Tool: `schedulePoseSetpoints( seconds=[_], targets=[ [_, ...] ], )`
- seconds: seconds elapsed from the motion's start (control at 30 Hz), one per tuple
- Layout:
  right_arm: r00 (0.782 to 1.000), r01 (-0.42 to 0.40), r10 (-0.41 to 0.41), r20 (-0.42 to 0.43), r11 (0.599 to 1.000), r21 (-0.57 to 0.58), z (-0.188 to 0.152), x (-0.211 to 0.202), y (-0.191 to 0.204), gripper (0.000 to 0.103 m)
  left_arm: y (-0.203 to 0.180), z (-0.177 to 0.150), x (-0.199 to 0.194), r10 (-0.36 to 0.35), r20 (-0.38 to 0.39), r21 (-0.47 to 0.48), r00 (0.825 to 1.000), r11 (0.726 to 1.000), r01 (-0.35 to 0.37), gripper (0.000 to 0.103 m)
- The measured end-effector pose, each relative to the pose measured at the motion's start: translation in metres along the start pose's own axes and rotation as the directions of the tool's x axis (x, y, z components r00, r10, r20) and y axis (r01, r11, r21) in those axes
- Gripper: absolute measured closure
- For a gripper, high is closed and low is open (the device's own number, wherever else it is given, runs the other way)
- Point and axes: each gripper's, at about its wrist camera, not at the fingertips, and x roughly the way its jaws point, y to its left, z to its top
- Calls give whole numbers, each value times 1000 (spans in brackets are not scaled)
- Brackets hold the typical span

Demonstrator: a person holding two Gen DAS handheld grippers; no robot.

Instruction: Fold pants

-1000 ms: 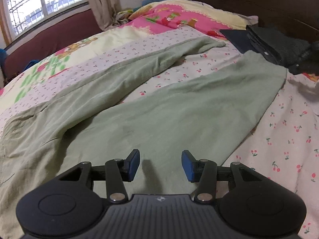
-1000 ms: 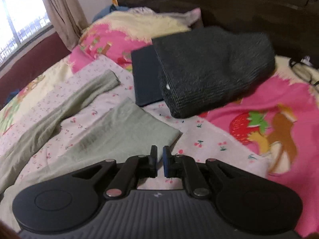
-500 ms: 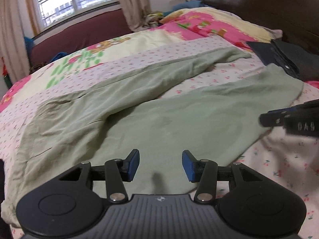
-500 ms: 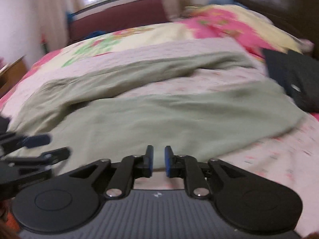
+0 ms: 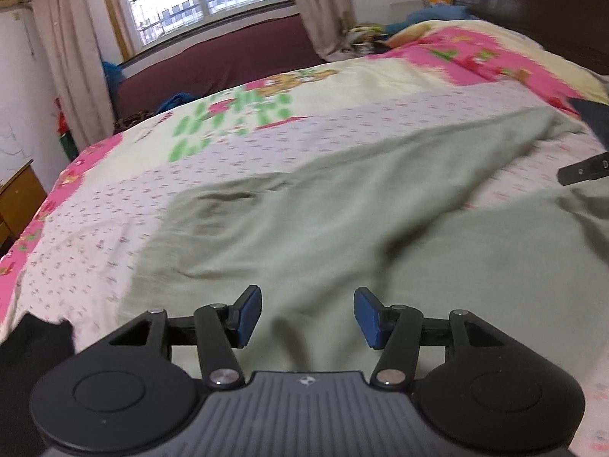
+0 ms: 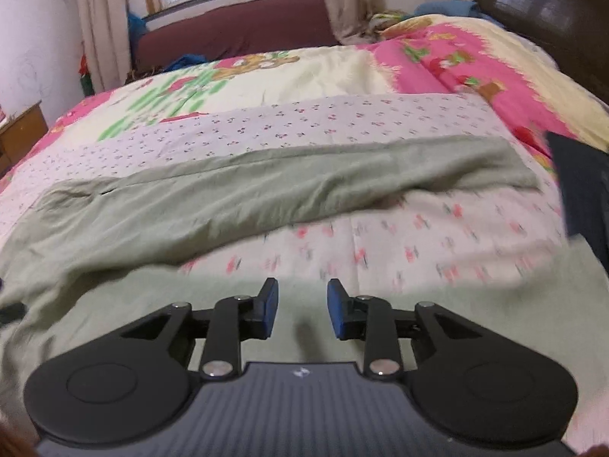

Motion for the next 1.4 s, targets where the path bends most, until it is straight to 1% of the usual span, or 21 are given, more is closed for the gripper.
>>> schedulePoseSetpoints(
  seconds=[0.17, 0.23, 0.3, 0.33, 0.43, 0.57, 0.6, 0.67, 0.73, 0.8, 0.87, 0.9, 0.93, 0.97, 1.0, 1.07, 1.1, 1.13, 1.2, 1.3, 1.4],
  targets=[
    [993, -105, 92, -77, 977, -185, 61, 77, 28, 73, 67, 38, 52, 39, -7, 16, 999, 999, -38, 35],
    [982, -170, 141, -123, 946, -275, 81, 105, 47, 71, 86, 50, 73, 58, -5, 49, 998, 997, -57, 35],
    [972, -221, 175, -155, 906, -361, 98, 131, 69, 64, 103, 62, 96, 63, -14, 96, 998, 994, -61, 35],
    [969, -235, 185, -162, 889, -394, 103, 139, 78, 60, 111, 66, 106, 45, -26, 109, 999, 993, -42, 34],
    [948, -301, 200, -246, 812, -499, 118, 165, 105, 59, 131, 84, 137, -54, -90, 119, 994, 991, 64, 34],
    [918, -375, 204, -341, 730, -571, 132, 183, 128, 57, 143, 104, 156, -134, -100, 117, 986, 982, 145, 32],
    [911, -387, 197, -362, 709, -589, 134, 188, 133, 56, 144, 108, 161, -161, -109, 126, 981, 977, 174, 27],
    [900, -405, 175, -399, 674, -618, 137, 199, 139, 50, 143, 113, 175, -202, -155, 147, 967, 963, 224, 27],
    [884, -428, 165, -437, 657, -620, 138, 210, 137, 44, 141, 112, 187, -237, -225, 179, 945, 943, 279, 26],
    [869, -448, 167, -465, 663, -599, 143, 218, 134, 40, 140, 108, 196, -261, -288, 198, 921, 925, 325, 26],
    [860, -461, 176, -478, 670, -582, 144, 223, 132, 39, 138, 100, 208, -245, -330, 223, 912, 918, 328, 24],
    [862, -459, 178, -475, 672, -581, 141, 224, 132, 38, 136, 95, 213, -239, -342, 228, 909, 917, 327, 24],
    [866, -455, 180, -467, 672, -584, 137, 224, 133, 42, 134, 94, 216, -237, -347, 222, 907, 919, 325, 25],
    [868, -454, 188, -459, 674, -583, 134, 222, 134, 49, 132, 93, 218, -236, -345, 215, 908, 922, 321, 28],
    [870, -455, 200, -450, 677, -578, 132, 217, 134, 53, 130, 93, 217, -235, -333, 211, 913, 925, 315, 37],
    [881, -438, 202, -427, 691, -576, 133, 208, 133, 80, 126, 93, 211, -229, -314, 222, 921, 926, 306, 50],
    [893, -413, 187, -408, 699, -583, 133, 202, 133, 88, 124, 92, 206, -214, -304, 240, 928, 926, 292, 56],
    [900, -397, 178, -398, 709, -583, 133, 197, 132, 99, 121, 92, 203, -196, -296, 259, 935, 926, 276, 59],
    [920, -358, 162, -357, 718, -597, 132, 180, 133, 102, 115, 93, 194, -161, -279, 288, 947, 927, 242, 70],
    [945, -316, 177, -277, 720, -618, 129, 134, 135, 102, 104, 95, 168, -102, -209, 340, 973, 925, 170, 75],
    [956, -293, 213, -202, 724, -624, 120, 69, 131, 102, 103, 93, 120, -97, -133, 344, 986, 929, 138, 76]
  ],
)
